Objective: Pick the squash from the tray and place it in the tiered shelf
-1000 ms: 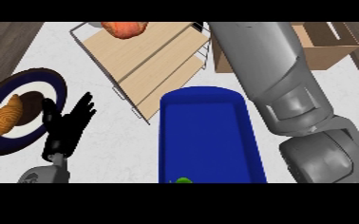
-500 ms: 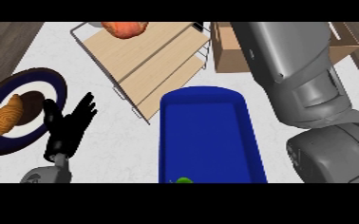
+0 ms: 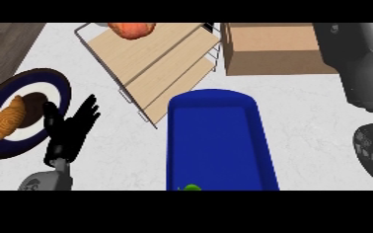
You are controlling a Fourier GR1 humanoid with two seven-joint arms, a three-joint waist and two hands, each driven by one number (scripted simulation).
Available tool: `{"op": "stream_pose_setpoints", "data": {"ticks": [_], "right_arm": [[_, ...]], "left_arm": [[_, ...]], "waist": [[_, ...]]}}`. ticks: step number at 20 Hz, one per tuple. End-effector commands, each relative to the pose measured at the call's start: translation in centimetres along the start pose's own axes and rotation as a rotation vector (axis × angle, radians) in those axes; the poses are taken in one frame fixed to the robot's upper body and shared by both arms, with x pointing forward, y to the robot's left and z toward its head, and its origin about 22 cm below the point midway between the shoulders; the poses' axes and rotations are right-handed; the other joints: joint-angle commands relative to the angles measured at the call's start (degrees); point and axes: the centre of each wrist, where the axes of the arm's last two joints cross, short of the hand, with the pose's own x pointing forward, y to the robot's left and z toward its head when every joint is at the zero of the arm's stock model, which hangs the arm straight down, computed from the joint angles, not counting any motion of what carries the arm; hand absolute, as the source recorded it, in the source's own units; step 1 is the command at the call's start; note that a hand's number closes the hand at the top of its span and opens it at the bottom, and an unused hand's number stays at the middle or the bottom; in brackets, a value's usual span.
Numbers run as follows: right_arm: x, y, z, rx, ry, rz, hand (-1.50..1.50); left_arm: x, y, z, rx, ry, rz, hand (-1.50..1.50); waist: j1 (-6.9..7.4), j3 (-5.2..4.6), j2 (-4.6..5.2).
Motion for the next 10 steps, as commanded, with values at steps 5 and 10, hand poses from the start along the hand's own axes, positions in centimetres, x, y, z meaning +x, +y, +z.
{"op": "stream_pose_setpoints", "data": {"ticks": [5,10], "right_arm": [[-0.2,-10.2,1.2,-0.071,0.056,-0.063,-1.50],[-0.8,-15.4,2.8,-0.055,0.035,-0.075,-1.50]], "left_arm": [[-0.4,-2.1,-0.1,-0.009,0.001,-0.007,0.00],[0.6,-0.8,0.3,-0.033,-0.016,-0.015,0.00]], "waist": [[0.72,0.04,0.39],[2.02,0.11,0.90]]}}
